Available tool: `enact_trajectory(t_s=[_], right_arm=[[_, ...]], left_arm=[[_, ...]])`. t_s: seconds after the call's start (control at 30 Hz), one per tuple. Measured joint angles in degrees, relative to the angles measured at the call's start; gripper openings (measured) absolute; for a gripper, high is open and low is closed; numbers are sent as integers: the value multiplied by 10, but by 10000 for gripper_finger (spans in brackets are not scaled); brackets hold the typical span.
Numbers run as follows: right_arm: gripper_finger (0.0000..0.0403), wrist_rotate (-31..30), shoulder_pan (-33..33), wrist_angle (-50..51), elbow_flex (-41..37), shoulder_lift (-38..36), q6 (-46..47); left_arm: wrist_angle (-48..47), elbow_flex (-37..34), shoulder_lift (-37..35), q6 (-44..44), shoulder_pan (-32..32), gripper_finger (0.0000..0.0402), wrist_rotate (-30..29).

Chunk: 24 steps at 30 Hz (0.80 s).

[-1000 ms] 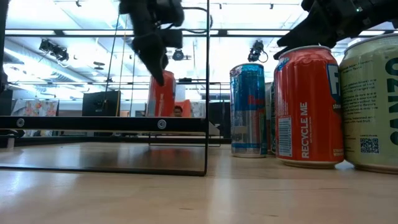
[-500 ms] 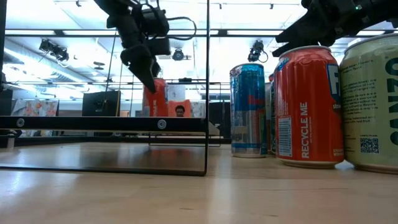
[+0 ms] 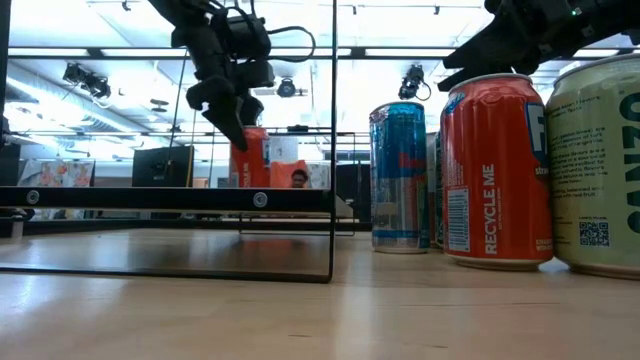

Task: Place canned beverage on shelf
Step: Put the top orange soda can on the shelf

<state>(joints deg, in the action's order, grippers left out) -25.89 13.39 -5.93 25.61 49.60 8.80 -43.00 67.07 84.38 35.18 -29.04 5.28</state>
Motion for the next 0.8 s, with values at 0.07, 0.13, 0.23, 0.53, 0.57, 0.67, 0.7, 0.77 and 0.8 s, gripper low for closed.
enact_trajectory(t_s=[0.07, 0.13, 0.23, 0.53, 0.57, 0.67, 0.7, 0.77, 0.8], right_arm=[[332, 0, 0, 0, 0, 0, 0], [332, 0, 0, 0, 0, 0, 0], [332, 0, 0, 0, 0, 0, -2], [332, 0, 0, 0, 0, 0, -10], [332, 0, 0, 0, 0, 0, -10], [332, 0, 0, 0, 0, 0, -10], [332, 0, 0, 0, 0, 0, -10], [332, 0, 0, 0, 0, 0, -10], [332, 0, 0, 0, 0, 0, -10]], left_arm=[[0, 0, 0, 1, 0, 316, 0], [0, 0, 0, 3, 0, 318, 0], [0, 0, 0, 19, 1, 329, 0], [5, 0, 0, 20, 10, 385, 0], [5, 0, 0, 19, 11, 386, 0], [5, 0, 0, 17, 18, 388, -7], [5, 0, 0, 16, 22, 388, -14], [5, 0, 0, 9, 28, 388, -25], [5, 0, 0, 6, 31, 388, -29]])
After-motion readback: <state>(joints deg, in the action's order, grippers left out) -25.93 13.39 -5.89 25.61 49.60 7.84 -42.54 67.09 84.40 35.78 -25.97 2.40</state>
